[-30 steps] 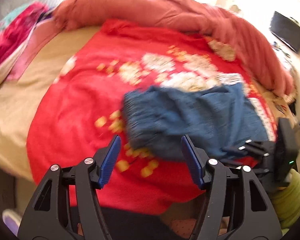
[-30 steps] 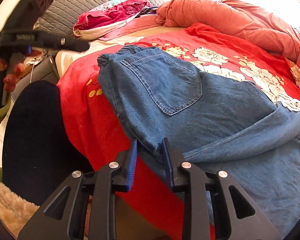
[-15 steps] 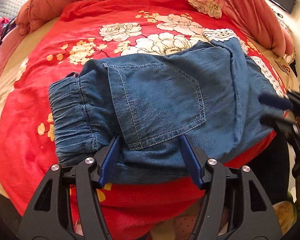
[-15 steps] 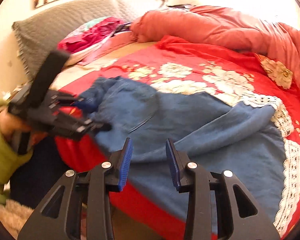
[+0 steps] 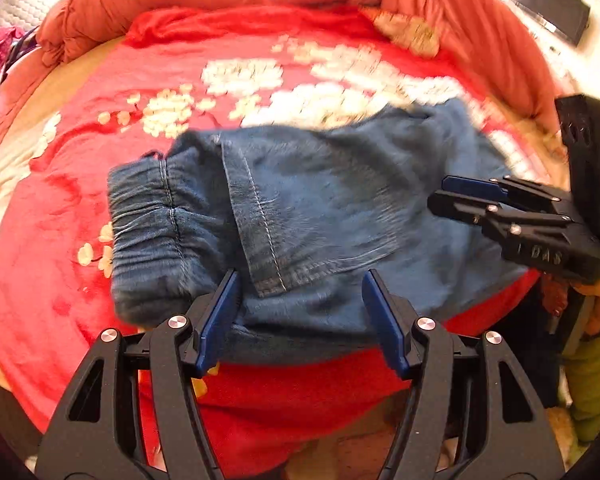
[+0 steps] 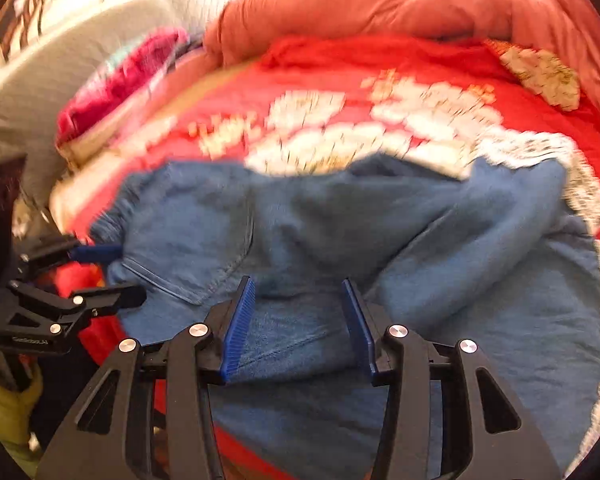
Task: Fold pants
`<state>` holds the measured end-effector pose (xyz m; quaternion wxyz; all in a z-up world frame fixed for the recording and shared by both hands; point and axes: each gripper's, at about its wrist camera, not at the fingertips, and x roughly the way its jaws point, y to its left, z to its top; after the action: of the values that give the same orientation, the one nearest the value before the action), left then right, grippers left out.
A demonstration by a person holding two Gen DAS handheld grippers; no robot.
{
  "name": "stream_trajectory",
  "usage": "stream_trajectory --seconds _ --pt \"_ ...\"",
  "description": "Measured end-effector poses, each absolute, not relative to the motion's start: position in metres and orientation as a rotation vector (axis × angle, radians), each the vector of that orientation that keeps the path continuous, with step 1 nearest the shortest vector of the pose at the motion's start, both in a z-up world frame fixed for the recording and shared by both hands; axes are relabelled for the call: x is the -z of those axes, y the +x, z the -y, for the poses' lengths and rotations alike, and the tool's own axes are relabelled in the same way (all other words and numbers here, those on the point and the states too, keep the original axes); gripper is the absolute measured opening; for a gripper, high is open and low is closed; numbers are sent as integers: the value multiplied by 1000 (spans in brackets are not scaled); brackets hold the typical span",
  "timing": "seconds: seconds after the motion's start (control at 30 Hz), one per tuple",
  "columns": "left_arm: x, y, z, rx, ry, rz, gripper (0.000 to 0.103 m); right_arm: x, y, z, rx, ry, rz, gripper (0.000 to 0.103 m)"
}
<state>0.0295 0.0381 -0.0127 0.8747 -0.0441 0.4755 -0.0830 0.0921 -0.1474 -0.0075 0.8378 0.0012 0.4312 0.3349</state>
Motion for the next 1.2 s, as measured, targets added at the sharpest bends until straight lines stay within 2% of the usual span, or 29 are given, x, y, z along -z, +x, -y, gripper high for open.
stream_trajectory --seconds 0.2,0.27,0.43,0.53,0.63,0.8,1.0,1.1,1.2 --pt "-27 11 -8 298 -72 -882 65 -14 95 217 -560 106 -827 44" --pt "-31 18 12 343 -51 -879 65 -15 95 238 -506 135 -814 50" --pt "-21 54 54 466 -39 -934 65 -14 90 276 -419 153 -792 52" --pt "-4 86 67 566 -99 -1012 65 -17 92 291 -383 157 -785 59" --pt "13 113 79 552 -66 -1070 64 -24 100 293 -365 127 -773 60" --pt "37 128 73 526 -110 -1118 40 -33 120 283 -365 39 -769 61" --pt "47 127 69 528 -195 -1066 33 -20 172 242 -363 -51 -830 61" --pt "48 128 73 543 -198 -1057 26 -14 201 215 -358 -123 -845 61" --pt "46 126 79 574 -194 -1056 25 -2 232 190 -353 -178 -896 60"
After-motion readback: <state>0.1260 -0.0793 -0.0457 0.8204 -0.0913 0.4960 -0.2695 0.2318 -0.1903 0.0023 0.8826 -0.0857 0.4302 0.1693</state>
